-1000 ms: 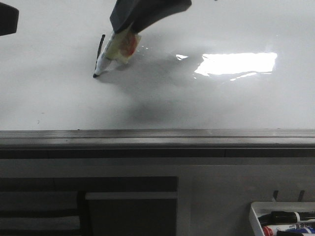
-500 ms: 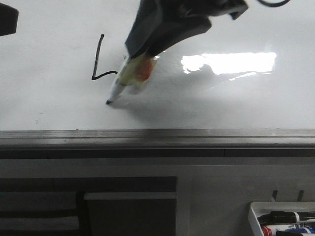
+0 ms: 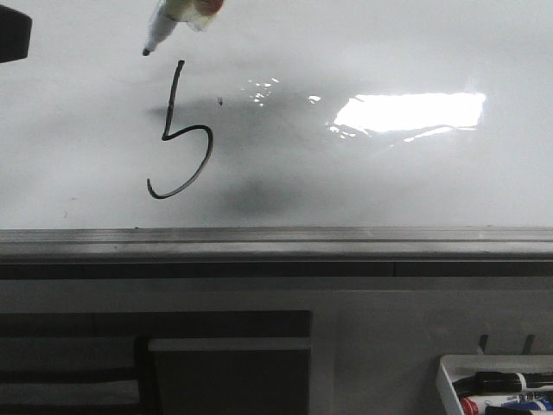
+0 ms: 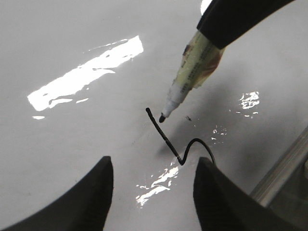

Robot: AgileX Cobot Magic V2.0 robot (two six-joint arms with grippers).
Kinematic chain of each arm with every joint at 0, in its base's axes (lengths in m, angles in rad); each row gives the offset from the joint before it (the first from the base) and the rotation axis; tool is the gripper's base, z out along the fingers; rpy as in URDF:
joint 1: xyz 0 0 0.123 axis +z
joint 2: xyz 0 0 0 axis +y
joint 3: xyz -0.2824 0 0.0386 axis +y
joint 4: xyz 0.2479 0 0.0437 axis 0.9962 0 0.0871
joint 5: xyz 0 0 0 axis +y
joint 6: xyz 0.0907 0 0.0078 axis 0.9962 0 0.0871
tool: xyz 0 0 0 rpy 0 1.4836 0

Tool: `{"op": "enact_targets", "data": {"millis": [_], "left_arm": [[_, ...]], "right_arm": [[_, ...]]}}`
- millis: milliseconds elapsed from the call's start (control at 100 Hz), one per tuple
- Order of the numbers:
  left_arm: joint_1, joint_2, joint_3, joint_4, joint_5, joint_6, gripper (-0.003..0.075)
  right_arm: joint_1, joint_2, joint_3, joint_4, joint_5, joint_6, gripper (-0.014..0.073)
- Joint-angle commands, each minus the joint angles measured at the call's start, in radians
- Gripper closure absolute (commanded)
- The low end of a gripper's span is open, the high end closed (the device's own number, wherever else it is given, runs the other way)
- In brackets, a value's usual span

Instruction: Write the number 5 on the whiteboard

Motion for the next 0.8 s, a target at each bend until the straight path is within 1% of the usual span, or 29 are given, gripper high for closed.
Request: {"op": "enact_targets", "data": {"millis": [0, 380, 730, 790], "left_arm": [[0.001, -0.007, -0.027, -0.019, -0.070, -0.011, 0.0375], [0.001, -0.007, -0.027, -0.019, -0.070, -0.011, 0.0375], [0.001, -0.007, -0.027, -0.019, -0.070, -0.011, 0.0375], [0.001, -0.007, -0.027, -0.019, -0.069, -0.011, 0.0375]], "right_arm": [[-0.028, -0.004, -0.039, -0.011, -0.070, -0.013, 0.0655], [-0.043, 0.008, -0.039, -0.011, -0.140, -0.013, 0.0655], [-0.079, 0.026, -0.039, -0.008, -0.132, -0.011, 0.0655], [-0.093, 0.024, -0.039, -0.008, -0.111, -0.011, 0.0655]]}}
